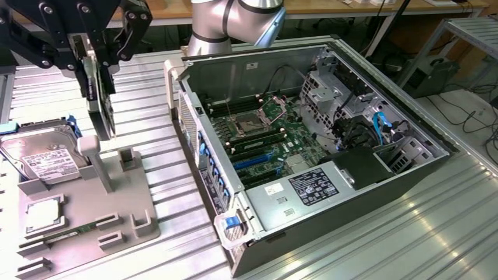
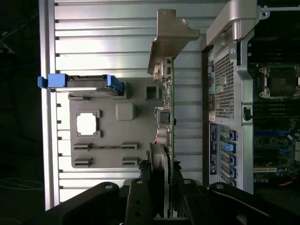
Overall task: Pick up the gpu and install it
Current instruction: 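Pick up the gpu and move the gpu toward the slot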
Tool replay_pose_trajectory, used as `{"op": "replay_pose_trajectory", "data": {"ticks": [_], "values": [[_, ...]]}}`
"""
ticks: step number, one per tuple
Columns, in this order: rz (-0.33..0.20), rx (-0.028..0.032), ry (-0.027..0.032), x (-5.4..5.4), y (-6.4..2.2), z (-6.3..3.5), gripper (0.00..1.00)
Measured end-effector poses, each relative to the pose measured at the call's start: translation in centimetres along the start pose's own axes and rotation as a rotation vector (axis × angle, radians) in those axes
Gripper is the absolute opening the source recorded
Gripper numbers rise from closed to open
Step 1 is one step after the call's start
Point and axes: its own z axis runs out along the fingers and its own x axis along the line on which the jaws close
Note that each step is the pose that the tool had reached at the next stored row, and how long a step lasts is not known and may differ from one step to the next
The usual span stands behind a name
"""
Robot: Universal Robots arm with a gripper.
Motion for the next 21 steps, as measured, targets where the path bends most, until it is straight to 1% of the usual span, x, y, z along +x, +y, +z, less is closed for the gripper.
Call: {"op": "replay_pose_trajectory", "data": {"ticks": [21], "values": [[0.0,0.0,0.0,0.0,0.06,-1.24,0.27]]}}
